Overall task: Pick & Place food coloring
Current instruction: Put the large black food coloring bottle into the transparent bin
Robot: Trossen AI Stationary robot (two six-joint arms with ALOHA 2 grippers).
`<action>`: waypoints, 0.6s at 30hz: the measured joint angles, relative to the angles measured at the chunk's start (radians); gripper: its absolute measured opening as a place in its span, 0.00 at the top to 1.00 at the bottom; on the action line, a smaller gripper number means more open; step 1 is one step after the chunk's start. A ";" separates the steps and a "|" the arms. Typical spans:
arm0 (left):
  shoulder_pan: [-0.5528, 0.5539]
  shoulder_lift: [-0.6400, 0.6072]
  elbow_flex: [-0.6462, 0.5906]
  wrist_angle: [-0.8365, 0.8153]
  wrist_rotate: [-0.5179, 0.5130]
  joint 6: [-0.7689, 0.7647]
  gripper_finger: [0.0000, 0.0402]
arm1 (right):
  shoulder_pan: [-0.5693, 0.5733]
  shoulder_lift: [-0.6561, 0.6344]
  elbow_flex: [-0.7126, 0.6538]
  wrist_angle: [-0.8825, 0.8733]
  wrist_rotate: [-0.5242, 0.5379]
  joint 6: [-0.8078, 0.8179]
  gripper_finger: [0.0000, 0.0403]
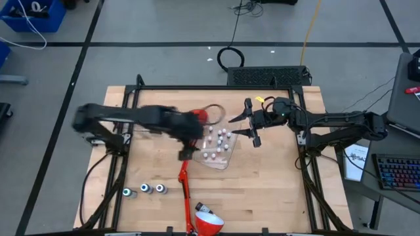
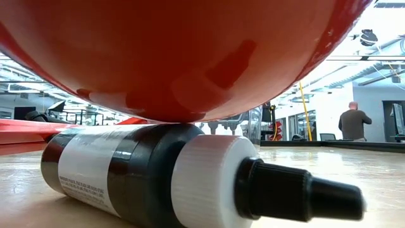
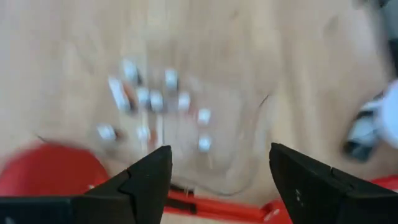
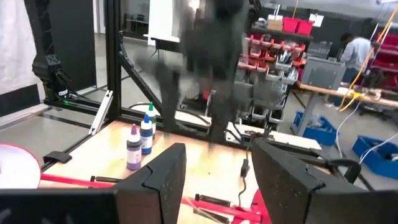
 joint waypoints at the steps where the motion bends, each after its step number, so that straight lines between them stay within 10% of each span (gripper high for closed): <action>1: -0.017 -0.057 -0.015 0.022 -0.014 0.007 0.33 | 0.000 0.000 0.000 -0.005 0.000 0.006 0.58; 9: -0.237 -0.526 -0.405 0.376 -0.288 0.013 0.33 | 0.002 0.000 0.000 -0.059 -0.002 0.047 0.58; 18: -0.349 -0.886 -0.897 0.770 -0.337 0.052 0.32 | 0.174 0.016 0.000 -0.059 0.024 0.078 0.58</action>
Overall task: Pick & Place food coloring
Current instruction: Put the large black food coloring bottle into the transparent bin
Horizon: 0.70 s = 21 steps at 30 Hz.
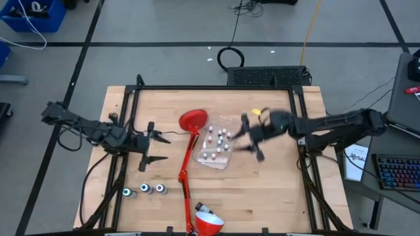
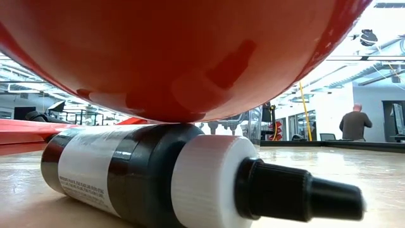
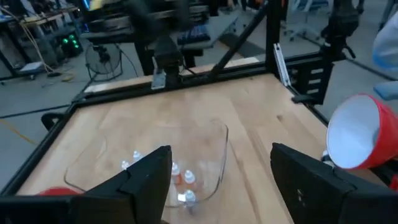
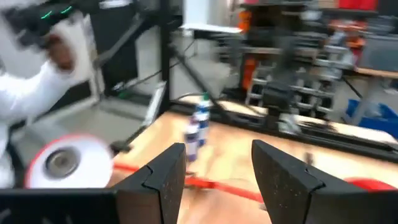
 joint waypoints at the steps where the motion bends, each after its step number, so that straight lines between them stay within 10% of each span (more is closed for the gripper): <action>1: 0.000 -0.025 -0.030 0.020 0.000 0.000 0.32 | 0.063 0.014 0.001 0.001 0.044 -0.026 0.58; 7: 0.000 -0.124 -0.134 0.108 -0.001 0.002 0.32 | 0.396 0.197 0.163 -0.195 0.437 -0.166 0.58; 21: 0.000 -0.104 -0.152 0.117 0.001 -0.143 0.32 | 0.627 0.592 0.321 -0.422 0.482 0.479 0.58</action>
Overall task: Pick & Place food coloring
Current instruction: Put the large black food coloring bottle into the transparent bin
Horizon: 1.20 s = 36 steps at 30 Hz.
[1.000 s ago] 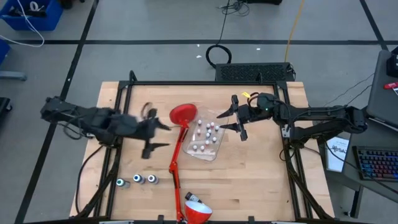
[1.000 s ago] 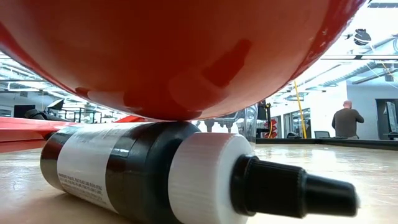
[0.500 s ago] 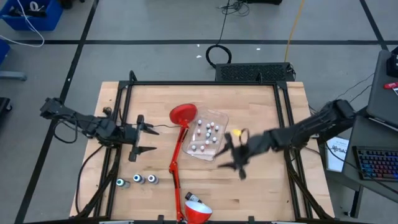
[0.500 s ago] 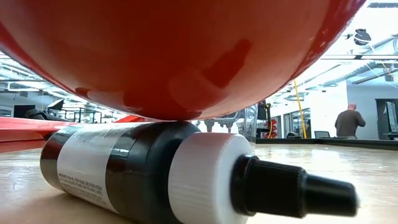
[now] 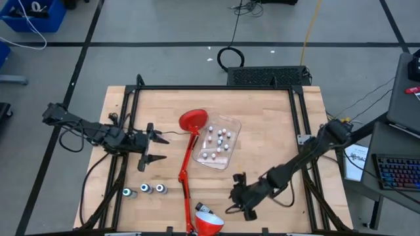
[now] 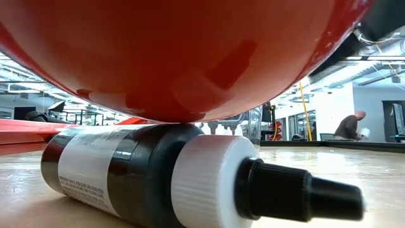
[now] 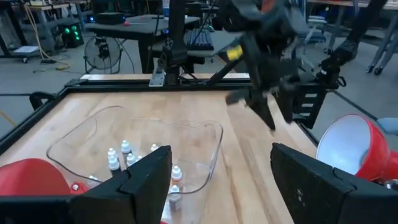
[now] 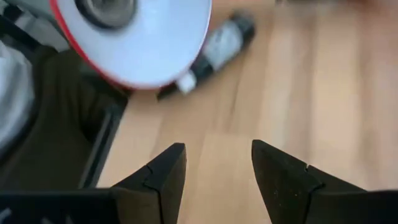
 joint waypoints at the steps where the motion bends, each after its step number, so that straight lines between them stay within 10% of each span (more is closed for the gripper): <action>1: 0.000 0.000 0.000 0.000 0.000 0.000 0.32 | 0.008 0.027 -0.004 0.013 -0.001 0.022 0.58; 15: 0.000 0.000 0.000 0.044 0.000 -0.130 0.32 | 0.048 0.379 -0.050 0.794 -0.028 0.041 0.38; 36: 0.000 0.009 0.000 0.042 -0.023 -0.303 0.32 | 0.041 0.554 0.168 0.874 0.334 -0.301 0.39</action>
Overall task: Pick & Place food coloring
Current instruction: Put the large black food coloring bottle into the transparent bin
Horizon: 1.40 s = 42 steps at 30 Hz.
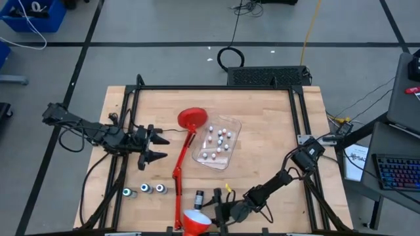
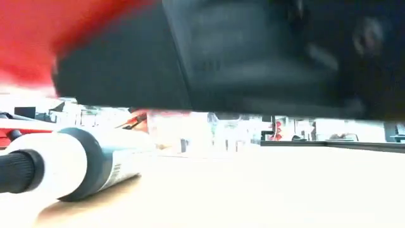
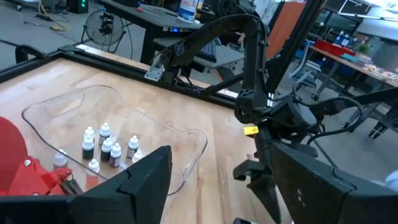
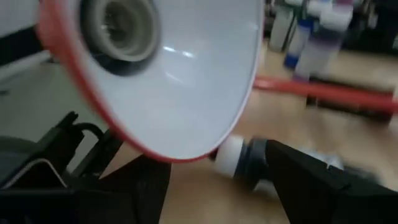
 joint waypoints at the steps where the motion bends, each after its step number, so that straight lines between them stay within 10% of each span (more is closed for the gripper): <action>1: 0.000 0.003 0.000 0.001 -0.001 0.000 0.32 | 0.000 -0.006 0.002 0.004 0.001 -0.043 0.39; 19: 0.000 0.029 0.001 -0.009 0.005 -0.003 0.33 | -0.176 -0.118 0.361 -1.026 -0.315 -0.427 0.39; 42: 0.000 0.093 0.001 -0.006 0.006 0.000 0.33 | -0.315 -0.075 0.361 -1.061 -0.496 -0.700 0.39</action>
